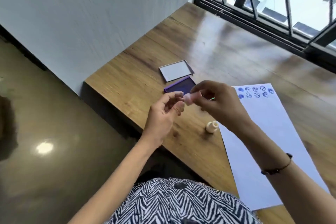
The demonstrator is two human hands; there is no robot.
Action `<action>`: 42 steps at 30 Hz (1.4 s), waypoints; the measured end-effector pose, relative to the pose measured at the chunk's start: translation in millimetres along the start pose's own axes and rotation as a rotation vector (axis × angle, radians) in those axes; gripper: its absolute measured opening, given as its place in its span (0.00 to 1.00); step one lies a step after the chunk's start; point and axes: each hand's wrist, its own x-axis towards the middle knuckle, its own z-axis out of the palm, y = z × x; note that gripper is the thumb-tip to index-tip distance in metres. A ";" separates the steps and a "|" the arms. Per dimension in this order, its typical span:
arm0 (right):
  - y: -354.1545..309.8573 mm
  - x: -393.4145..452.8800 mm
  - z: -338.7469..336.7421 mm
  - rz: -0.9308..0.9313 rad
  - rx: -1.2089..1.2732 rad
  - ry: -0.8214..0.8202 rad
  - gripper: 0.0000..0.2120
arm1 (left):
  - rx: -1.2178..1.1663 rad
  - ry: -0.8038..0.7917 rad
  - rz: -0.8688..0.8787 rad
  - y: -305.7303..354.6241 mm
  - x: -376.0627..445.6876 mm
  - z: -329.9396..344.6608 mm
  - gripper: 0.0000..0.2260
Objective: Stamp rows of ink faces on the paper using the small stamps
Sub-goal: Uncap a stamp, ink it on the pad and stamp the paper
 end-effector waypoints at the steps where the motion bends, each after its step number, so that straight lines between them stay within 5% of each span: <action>1: 0.0 -1.0 2.0 0.013 0.069 -0.011 0.04 | -0.031 -0.002 0.005 1.4 0.1 0.2 0.09; 10: 4.9 4.7 19.4 0.126 0.324 -0.042 0.01 | -0.039 0.038 0.012 5.8 2.0 -4.6 0.11; 19: 0.0 41.8 11.2 -0.032 -0.043 0.116 0.04 | -0.142 0.207 0.030 -11.4 12.8 -19.3 0.04; 29: 17.7 60.7 52.4 -0.323 -0.745 -0.094 0.06 | -0.005 0.268 0.065 -27.5 21.2 -10.1 0.05; 42: 11.6 75.7 50.3 -0.303 -0.776 -0.205 0.06 | 0.018 0.331 0.053 -29.1 26.9 -7.6 0.04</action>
